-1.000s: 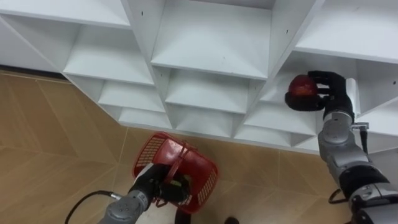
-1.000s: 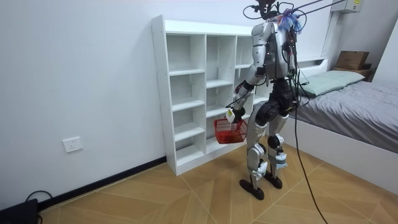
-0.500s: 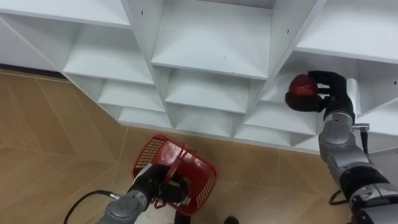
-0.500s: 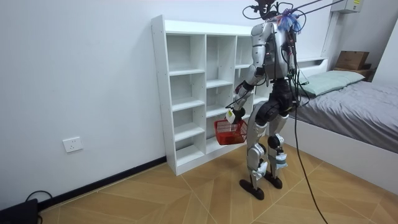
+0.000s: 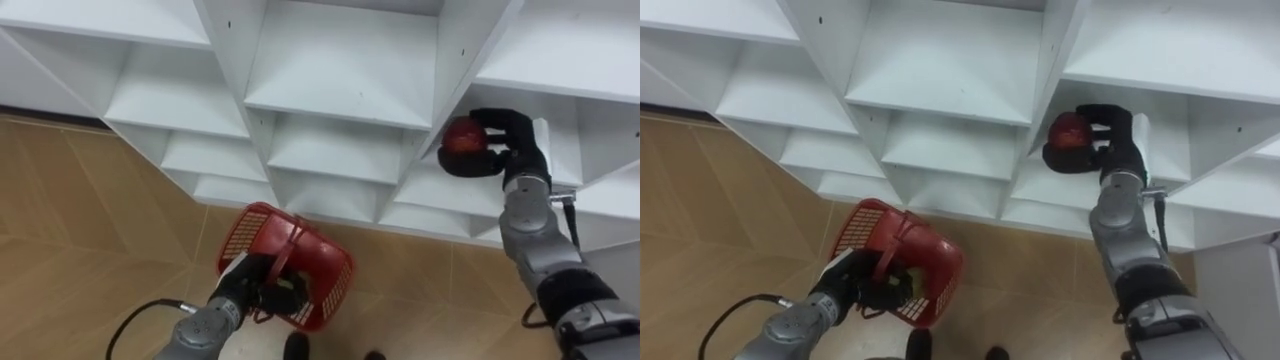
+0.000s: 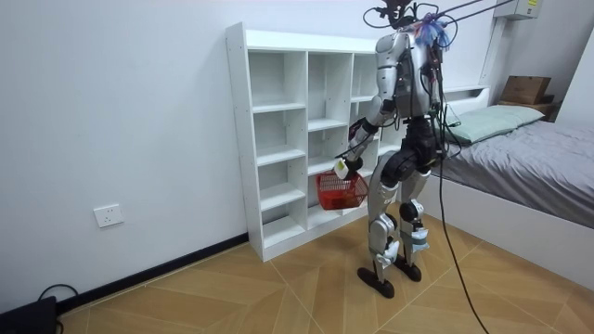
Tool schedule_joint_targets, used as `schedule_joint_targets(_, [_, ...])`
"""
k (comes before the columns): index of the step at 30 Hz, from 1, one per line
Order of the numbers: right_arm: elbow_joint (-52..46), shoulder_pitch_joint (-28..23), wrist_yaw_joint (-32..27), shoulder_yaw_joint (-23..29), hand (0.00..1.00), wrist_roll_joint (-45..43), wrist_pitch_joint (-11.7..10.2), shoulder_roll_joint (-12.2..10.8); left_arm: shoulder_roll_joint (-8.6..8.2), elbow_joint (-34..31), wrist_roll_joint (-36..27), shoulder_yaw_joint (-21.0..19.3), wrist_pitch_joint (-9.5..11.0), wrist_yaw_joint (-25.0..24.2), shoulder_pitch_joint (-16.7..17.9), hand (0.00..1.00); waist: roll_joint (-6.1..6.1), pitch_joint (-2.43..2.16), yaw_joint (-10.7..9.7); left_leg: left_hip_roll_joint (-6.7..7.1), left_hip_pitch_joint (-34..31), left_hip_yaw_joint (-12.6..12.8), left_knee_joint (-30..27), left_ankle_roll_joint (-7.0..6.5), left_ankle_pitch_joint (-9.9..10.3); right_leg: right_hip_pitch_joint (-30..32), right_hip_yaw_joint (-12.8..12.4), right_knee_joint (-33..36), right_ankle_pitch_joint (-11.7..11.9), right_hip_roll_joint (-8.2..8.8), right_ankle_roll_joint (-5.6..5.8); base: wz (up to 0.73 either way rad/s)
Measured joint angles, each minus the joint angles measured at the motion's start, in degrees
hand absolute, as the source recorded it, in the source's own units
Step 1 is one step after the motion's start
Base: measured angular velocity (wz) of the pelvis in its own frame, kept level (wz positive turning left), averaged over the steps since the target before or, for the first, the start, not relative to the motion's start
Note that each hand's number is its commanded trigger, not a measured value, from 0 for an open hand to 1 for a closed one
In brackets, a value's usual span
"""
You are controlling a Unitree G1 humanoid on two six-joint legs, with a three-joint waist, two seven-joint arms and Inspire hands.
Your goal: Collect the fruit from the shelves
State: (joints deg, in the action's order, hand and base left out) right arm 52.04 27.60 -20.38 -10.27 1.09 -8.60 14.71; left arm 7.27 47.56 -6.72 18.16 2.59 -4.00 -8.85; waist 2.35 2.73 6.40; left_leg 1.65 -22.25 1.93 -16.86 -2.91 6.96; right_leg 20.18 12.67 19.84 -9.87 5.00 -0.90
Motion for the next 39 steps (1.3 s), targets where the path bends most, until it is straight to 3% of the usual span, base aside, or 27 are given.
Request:
schedule_joint_targets(9, [-6.2,-8.5,5.0,-5.0,1.0,-1.8,0.4,-1.4,-0.15,-0.1,-0.1,0.1,0.4,1.1,0.6,1.0,-0.27,-0.41,-1.7,-0.11,3.6,0.7,0.2,0.02,0.0,-3.4,-1.0,-0.3,-0.1,-0.34,0.03,-0.03])
schedule_joint_targets(11, [-7.8,-10.9,6.9,-5.5,1.0,-2.9,0.4,-1.8,-0.14,-0.3,-0.1,0.1,0.4,1.0,1.2,1.0,-0.27,-1.29,-2.3,-0.11,4.5,0.9,0.2,0.02,0.0,-4.3,-1.1,-0.5,0.0,-0.37,0.04,-0.02])
schedule_joint_targets(12, [-7.8,-11.2,7.4,-5.6,1.0,-3.0,0.5,-2.0,-0.09,-0.5,0.0,0.1,0.4,1.0,1.6,1.0,-0.26,-1.3,-2.7,-0.12,5.1,0.9,0.3,0.02,0.0,-5.0,-1.1,-0.8,0.0,-0.41,0.08,0.0])
schedule_joint_targets(14, [-9.5,-13.7,9.6,-6.0,1.0,-3.8,0.7,-2.5,0.01,-1.6,-0.2,0.0,0.4,0.8,3.1,1.0,-0.13,-2.08,-3.0,-0.15,7.5,1.1,1.4,0.01,0.0,-7.3,-1.5,-2.3,0.1,-0.63,0.27,-0.05])
schedule_joint_targets(16, [-12.4,-15.8,11.3,-6.1,1.0,-3.6,0.9,-2.8,-0.11,-2.0,-0.4,0.0,0.4,0.6,3.4,1.0,-0.06,-2.32,-3.3,-0.16,8.9,1.1,1.8,0.01,0.0,-8.6,-1.7,-2.9,0.2,-1.06,0.34,-0.03])
schedule_joint_targets(23, [-22.3,-23.7,17.9,-6.6,1.0,-5.4,1.0,-3.7,-0.28,-5.8,-0.3,-0.1,0.8,-0.1,4.5,1.0,0.22,-2.46,-4.0,-0.17,14.8,1.4,4.4,0.14,0.1,-14.6,-1.7,-5.6,0.3,-1.48,0.58,-0.01])
schedule_joint_targets(26, [-27.8,-25.6,20.5,-7.3,1.0,-8.7,1.0,-4.0,-0.7,-8.2,-0.4,0.0,2.7,-0.1,5.8,1.0,0.42,-2.46,-4.5,-0.2,16.3,1.9,5.3,0.15,0.1,-15.8,-1.8,-6.0,0.4,-1.63,0.63,-0.06])
schedule_joint_targets(32, [-30.4,-26.2,24.0,-8.7,1.0,-10.4,1.0,-5.2,-1.98,-8.3,-0.3,0.0,2.8,-0.7,6.2,1.0,1.22,-2.24,-4.6,-0.47,18.1,2.7,5.8,0.32,0.8,-17.5,-3.2,-7.1,0.4,-2.11,0.71,-0.1])
schedule_joint_targets(39, [-30.4,-26.8,26.5,-8.7,1.0,-10.6,1.0,-5.9,-2.08,-8.7,-0.3,0.0,2.8,-1.6,6.2,1.0,1.28,-2.17,-4.5,-0.63,18.9,2.8,6.1,0.47,1.2,-18.2,-3.4,-7.4,0.4,-2.26,0.77,-0.02])
